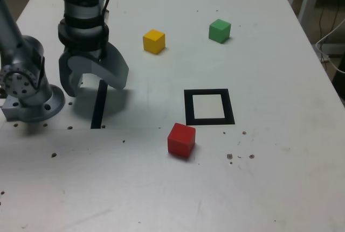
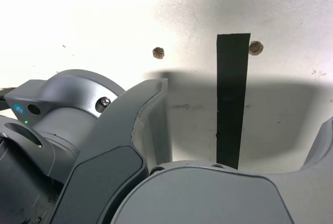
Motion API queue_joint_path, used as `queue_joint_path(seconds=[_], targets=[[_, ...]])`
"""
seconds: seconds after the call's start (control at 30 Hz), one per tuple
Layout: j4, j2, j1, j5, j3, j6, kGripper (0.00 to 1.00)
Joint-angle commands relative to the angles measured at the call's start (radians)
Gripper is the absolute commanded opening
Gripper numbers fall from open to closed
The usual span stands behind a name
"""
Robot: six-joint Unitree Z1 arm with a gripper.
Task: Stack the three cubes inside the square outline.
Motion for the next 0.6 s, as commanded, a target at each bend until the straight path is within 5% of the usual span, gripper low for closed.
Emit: queue_joint_path(seconds=[0.0,0.57], targets=[[0.007,-0.004,-0.001,-0.003,-0.005,-0.002,0.99],[0.077,0.009,-0.130,-0.021,-0.094,-0.078,0.99]])
